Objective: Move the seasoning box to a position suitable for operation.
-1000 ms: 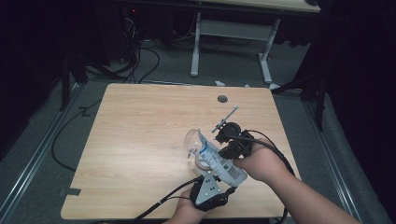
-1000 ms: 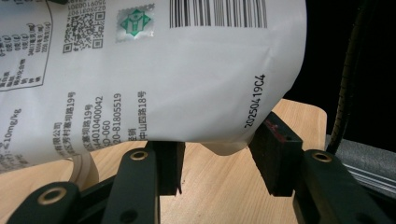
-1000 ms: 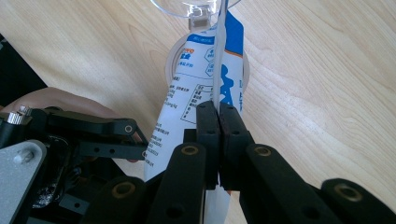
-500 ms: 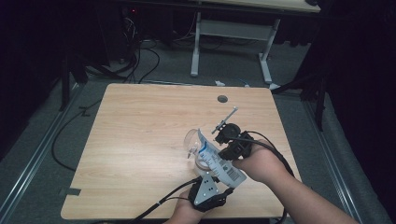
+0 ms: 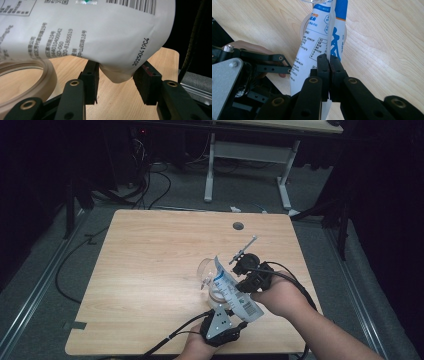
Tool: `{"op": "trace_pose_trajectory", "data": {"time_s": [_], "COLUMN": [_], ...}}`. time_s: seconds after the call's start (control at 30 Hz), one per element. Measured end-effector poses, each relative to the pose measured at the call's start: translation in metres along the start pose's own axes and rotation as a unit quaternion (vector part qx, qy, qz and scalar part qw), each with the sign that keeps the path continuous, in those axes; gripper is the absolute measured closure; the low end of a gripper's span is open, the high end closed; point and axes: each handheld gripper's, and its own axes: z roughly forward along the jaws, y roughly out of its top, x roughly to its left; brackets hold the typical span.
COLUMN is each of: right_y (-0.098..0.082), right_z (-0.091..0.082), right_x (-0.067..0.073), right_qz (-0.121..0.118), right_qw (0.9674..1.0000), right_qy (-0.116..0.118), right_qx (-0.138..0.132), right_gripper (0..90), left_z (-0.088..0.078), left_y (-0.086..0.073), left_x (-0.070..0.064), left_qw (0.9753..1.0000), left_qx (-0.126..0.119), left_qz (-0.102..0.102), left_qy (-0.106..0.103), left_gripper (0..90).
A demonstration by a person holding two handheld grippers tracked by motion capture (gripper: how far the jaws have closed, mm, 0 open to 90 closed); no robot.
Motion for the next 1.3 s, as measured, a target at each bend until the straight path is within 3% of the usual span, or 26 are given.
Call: {"op": "trace_pose_trajectory", "data": {"time_s": [0.87,1.3], "right_y": [-0.003,-0.004], "right_z": [0.000,-0.001], "right_x": [-0.002,-0.002], "right_qz": [0.006,0.015], "right_qw": [0.9999,0.9997], "right_qy": [0.006,0.016], "right_qx": [0.006,0.006], "right_gripper": [88.6,89.3], "left_z": [-0.001,0.000], "left_y": [-0.009,-0.012], "left_x": [0.008,0.006], "left_qw": [0.9998,0.9999], "left_qx": [0.011,0.009], "left_qz": [-0.005,-0.009], "left_qy": [0.015,0.005], "left_gripper": [57.1,54.1]}}
